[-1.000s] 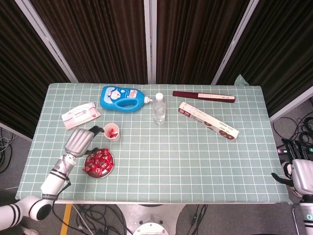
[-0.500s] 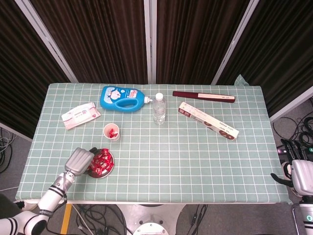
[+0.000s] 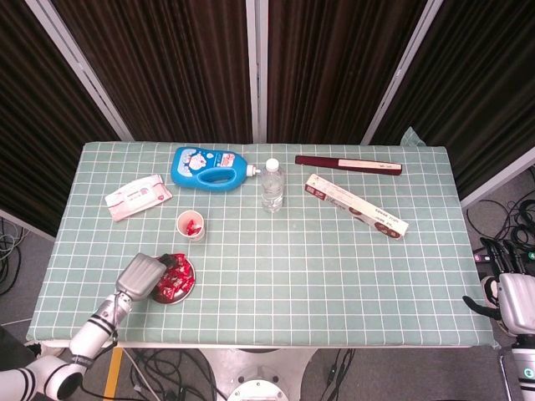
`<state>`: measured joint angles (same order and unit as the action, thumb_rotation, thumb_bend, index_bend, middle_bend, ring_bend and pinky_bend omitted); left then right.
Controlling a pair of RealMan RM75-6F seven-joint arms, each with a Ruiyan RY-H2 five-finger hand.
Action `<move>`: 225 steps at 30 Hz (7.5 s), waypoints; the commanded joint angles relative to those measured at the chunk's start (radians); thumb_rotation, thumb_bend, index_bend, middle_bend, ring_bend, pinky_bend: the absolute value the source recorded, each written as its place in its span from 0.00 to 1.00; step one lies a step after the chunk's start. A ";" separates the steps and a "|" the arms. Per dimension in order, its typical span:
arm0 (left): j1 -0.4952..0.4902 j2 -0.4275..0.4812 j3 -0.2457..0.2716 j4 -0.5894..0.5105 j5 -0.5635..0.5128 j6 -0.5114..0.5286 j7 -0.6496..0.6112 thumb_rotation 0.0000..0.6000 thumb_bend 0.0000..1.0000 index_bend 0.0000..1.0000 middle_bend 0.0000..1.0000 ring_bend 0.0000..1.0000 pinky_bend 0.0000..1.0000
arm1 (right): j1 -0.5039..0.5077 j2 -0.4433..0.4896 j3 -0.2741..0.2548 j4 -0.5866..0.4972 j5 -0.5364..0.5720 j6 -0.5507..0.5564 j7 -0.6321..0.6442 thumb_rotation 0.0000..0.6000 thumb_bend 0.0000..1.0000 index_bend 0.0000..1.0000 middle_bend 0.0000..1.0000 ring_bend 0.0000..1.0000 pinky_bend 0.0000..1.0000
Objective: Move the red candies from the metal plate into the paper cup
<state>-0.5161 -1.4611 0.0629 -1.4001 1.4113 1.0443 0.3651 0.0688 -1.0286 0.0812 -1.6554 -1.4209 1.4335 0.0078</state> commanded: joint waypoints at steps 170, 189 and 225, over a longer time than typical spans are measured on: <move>-0.002 -0.067 -0.009 0.094 -0.063 -0.048 0.078 1.00 0.36 0.60 0.66 0.89 1.00 | -0.003 0.009 0.008 0.006 0.021 -0.010 0.025 1.00 0.03 0.00 0.12 0.00 0.31; -0.118 0.071 -0.167 -0.085 -0.008 -0.034 -0.040 1.00 0.40 0.63 0.70 0.90 1.00 | -0.007 0.009 0.008 0.011 0.022 -0.005 0.031 1.00 0.03 0.00 0.12 0.00 0.31; -0.303 -0.036 -0.255 0.123 -0.209 -0.261 -0.233 1.00 0.40 0.60 0.65 0.90 1.00 | -0.016 0.011 0.011 0.019 0.043 -0.010 0.040 1.00 0.03 0.00 0.12 0.00 0.32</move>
<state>-0.8185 -1.4972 -0.1925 -1.2772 1.2020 0.7828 0.1318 0.0523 -1.0172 0.0919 -1.6367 -1.3777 1.4240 0.0476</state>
